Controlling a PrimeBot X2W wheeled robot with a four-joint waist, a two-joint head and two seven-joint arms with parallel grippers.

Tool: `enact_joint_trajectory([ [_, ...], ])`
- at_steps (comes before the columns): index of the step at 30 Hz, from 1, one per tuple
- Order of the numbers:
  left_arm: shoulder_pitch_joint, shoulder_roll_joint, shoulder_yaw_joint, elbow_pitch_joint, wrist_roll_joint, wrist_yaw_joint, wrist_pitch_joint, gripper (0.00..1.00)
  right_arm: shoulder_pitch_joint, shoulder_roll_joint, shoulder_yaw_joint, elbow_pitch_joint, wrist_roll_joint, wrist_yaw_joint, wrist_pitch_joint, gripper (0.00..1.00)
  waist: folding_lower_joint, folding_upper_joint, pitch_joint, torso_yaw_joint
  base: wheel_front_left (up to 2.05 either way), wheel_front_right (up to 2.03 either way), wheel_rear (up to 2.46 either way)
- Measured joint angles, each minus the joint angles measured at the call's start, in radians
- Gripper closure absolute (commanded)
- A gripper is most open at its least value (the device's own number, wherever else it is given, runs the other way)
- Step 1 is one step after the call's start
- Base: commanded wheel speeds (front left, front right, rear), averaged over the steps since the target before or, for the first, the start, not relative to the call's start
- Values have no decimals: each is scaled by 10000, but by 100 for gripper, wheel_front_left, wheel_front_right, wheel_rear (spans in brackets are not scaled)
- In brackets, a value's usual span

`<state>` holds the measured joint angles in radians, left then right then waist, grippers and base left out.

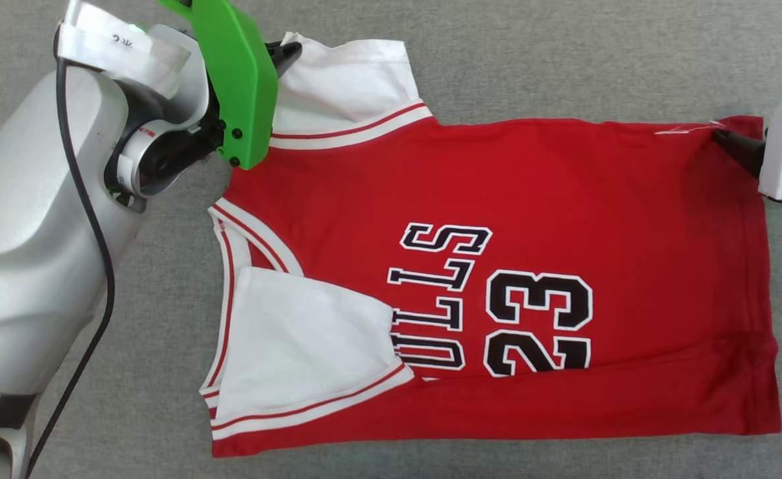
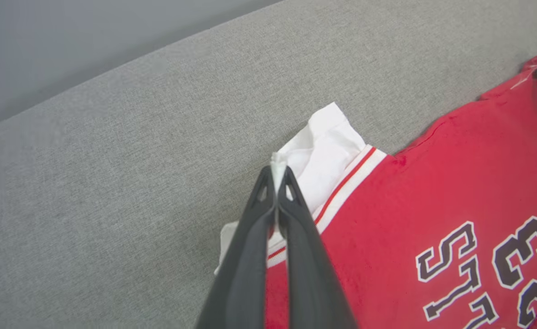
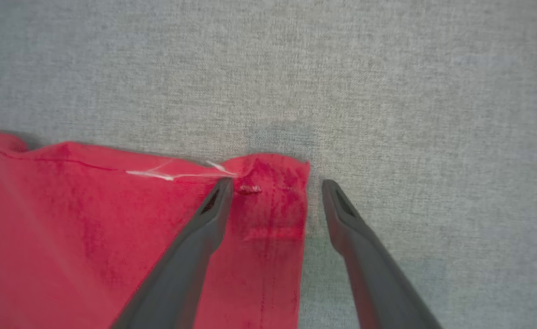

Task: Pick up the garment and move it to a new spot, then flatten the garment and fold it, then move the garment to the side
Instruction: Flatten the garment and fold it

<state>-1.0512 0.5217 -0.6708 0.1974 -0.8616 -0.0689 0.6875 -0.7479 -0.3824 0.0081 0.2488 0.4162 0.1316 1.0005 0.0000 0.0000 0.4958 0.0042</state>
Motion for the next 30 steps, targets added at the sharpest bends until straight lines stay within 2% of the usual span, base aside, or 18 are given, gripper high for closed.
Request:
enact_joint_trajectory([
  [10, 170, 119, -4, -483, 10, 163, -4, 100, -104, -291, 863, 750, 100, -6, -123, 0, 0, 0, 152, 284, 0, 0, 0],
  [12, 254, 123, -4, -485, 10, 180, -19, 100, -103, -332, 970, 897, 261, -6, -263, 100, 0, 0, 111, 285, 0, 0, 0],
  [19, 556, 136, 69, -382, 8, 263, -458, 100, -81, -351, 1360, 1210, 786, -2, -1511, 100, 0, 0, -172, 251, 0, 0, 0],
  [24, 963, 146, 255, -188, -17, 297, -993, 100, 221, -399, 1409, 1450, 1377, -2, -2847, 100, 0, 0, -590, 231, 0, 0, 0],
  [30, 1826, 134, 347, -84, -217, 449, -1611, 100, 903, -761, 1569, 1484, 1827, -2, -4449, 100, 0, 0, -1281, 227, 0, 0, 0],
])
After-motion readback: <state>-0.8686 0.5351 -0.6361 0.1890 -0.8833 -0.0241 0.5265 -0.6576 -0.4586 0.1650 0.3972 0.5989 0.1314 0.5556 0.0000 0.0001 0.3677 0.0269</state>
